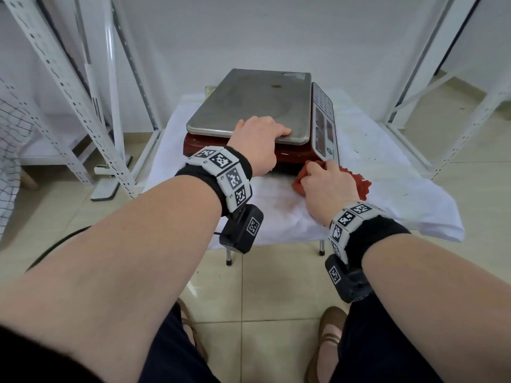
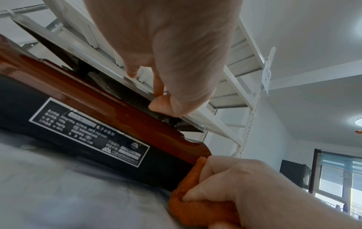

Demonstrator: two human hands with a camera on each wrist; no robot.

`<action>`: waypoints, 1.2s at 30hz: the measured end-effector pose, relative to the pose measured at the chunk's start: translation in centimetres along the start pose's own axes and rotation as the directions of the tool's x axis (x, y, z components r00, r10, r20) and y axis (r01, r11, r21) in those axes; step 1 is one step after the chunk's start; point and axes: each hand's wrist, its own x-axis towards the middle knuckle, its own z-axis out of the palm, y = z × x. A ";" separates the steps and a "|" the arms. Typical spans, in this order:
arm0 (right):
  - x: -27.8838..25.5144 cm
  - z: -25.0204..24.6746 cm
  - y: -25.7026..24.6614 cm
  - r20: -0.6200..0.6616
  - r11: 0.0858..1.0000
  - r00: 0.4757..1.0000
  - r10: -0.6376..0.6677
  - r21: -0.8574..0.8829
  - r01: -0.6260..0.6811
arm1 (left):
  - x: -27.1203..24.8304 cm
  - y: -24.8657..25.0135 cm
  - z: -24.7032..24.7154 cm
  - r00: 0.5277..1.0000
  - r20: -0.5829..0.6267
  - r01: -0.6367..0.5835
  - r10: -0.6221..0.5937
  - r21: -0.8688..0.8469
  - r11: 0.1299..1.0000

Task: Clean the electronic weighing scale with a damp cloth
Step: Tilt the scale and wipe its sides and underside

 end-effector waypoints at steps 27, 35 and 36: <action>-0.3 -0.9 4.3 0.178 0.462 0.729 0.660 0.669 -0.582 | 0.2 -0.3 0.2 1.000 0.013 -0.018 0.017 0.007 1.000; 0.4 -2.9 2.8 0.520 -0.099 0.660 0.542 0.819 -0.565 | 0.4 -0.7 0.5 0.999 0.002 -0.041 0.042 -0.016 0.999; 0.2 -3.3 2.3 0.563 -0.183 0.676 0.475 0.815 -0.550 | 0.4 -0.7 0.5 0.999 0.000 -0.046 0.046 -0.021 0.999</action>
